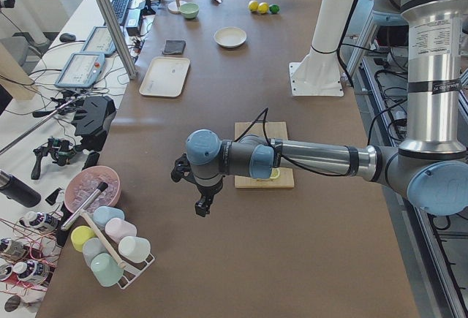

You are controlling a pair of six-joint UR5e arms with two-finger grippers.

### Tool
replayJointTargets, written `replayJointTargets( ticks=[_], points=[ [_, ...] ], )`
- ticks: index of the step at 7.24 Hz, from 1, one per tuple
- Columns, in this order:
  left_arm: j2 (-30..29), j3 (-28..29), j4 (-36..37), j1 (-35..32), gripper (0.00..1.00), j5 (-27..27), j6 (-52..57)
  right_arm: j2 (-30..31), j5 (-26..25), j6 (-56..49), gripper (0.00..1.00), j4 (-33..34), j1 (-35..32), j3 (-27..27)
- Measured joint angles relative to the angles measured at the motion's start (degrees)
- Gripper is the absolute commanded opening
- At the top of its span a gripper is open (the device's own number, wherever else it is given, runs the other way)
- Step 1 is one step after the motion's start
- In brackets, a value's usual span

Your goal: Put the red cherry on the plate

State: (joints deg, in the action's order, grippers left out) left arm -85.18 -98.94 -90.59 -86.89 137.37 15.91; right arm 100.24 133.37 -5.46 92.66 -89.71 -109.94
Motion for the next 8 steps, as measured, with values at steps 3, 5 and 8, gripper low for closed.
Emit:
replayJointTargets(
  ticks=[3,5,8],
  points=[
    [0.1,-1.7,-0.2,-0.2,0.97,0.2,0.1,-0.7,-0.8,-0.5,1.0,0.7,0.5,0.3],
    [1.3,-3.5,-0.5,-0.8,0.97,0.0,0.2,-0.6,-0.6,-0.6,1.0,0.7,0.5,0.2],
    [1.2,-3.9,-0.8,-3.2,0.98,-0.3,0.2,-0.8,-0.6,-0.7,1.0,0.6,0.4,0.3]
  ],
)
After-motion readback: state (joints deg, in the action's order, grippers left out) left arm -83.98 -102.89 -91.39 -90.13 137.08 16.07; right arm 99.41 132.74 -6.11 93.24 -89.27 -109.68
